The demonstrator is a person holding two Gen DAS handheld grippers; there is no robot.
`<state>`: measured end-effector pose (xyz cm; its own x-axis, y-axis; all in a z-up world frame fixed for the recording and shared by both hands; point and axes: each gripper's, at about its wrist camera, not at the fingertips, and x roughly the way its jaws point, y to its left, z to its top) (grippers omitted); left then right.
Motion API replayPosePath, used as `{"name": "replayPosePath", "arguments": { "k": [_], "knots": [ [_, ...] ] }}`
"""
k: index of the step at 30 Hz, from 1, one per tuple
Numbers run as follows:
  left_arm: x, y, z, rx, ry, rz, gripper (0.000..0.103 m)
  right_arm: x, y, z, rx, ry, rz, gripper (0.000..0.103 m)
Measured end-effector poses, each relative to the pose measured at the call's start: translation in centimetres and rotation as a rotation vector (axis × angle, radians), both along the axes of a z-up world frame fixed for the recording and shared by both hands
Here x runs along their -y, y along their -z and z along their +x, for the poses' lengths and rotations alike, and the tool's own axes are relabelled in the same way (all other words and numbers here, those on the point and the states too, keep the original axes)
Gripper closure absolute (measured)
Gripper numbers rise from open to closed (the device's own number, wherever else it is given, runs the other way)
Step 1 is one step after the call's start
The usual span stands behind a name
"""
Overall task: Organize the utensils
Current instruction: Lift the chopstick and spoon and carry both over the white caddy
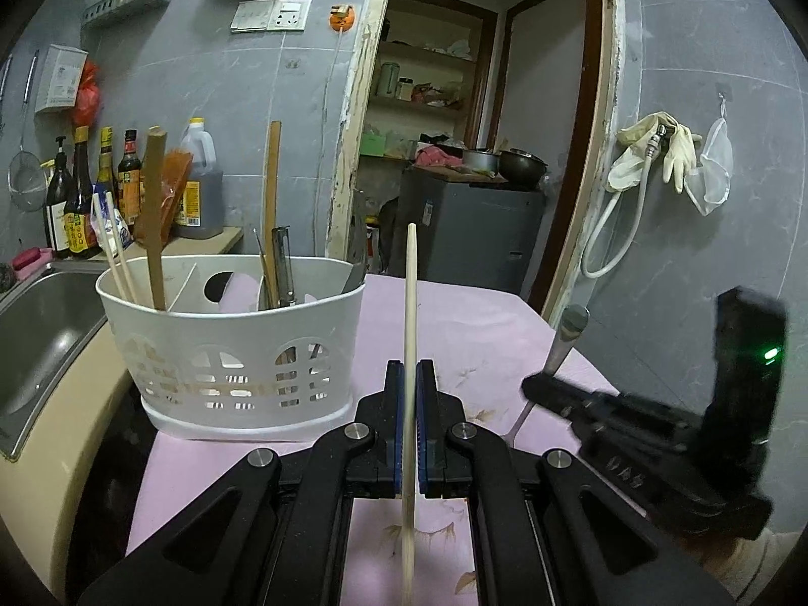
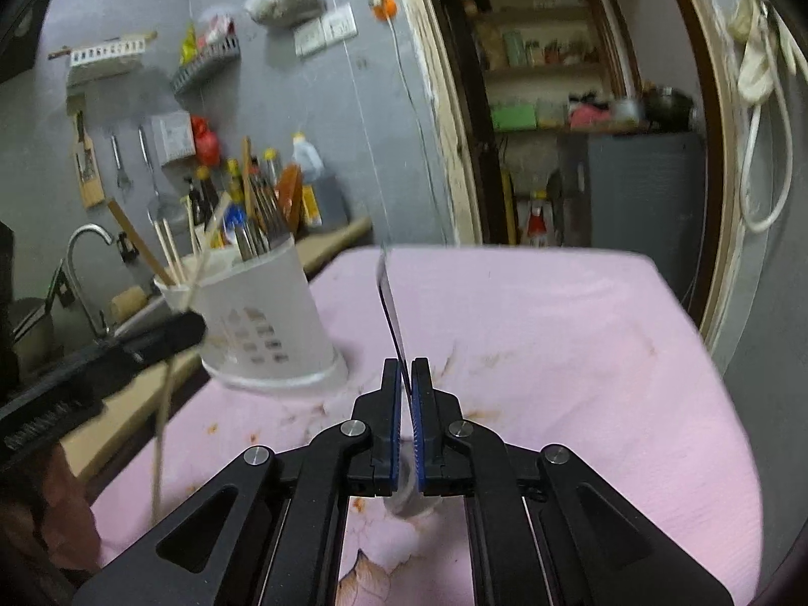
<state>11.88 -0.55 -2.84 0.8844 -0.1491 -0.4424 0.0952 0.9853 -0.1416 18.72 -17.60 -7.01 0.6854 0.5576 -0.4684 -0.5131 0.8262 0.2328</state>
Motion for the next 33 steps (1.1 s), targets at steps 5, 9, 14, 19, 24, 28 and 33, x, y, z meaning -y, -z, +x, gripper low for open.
{"name": "replayPosePath", "arguments": {
  "k": [5,9,14,19,24,28,33],
  "knots": [
    [-0.4,0.2,-0.6,-0.006,-0.013,-0.001,0.101,-0.4,1.3,0.8,-0.064,-0.024,-0.02,0.1],
    [-0.5,0.2,-0.7,-0.017,-0.027,-0.007,0.101,-1.3,1.2,0.1,-0.04,-0.037,-0.078,0.101],
    [-1.0,-0.2,-1.0,-0.008,-0.042,-0.016,0.101,-1.6,-0.4,-1.9,0.09,-0.023,-0.111,0.103],
    [-1.4,-1.2,-1.1,0.009,-0.058,-0.038,0.101,-2.1,-1.8,-1.9,0.117,-0.04,-0.143,0.103],
    [-2.1,-2.7,-1.0,0.033,-0.071,-0.047,0.101,-2.0,-3.2,-1.8,0.125,-0.038,-0.149,0.103],
    [-3.1,-4.4,-0.6,0.054,-0.091,-0.061,0.101,-2.2,-5.4,-2.0,0.155,-0.044,-0.152,0.103],
    [-5.2,-7.4,0.1,0.103,-0.116,-0.102,0.101,-2.5,-9.9,-1.6,0.209,-0.06,-0.117,0.103]
  ]
}}
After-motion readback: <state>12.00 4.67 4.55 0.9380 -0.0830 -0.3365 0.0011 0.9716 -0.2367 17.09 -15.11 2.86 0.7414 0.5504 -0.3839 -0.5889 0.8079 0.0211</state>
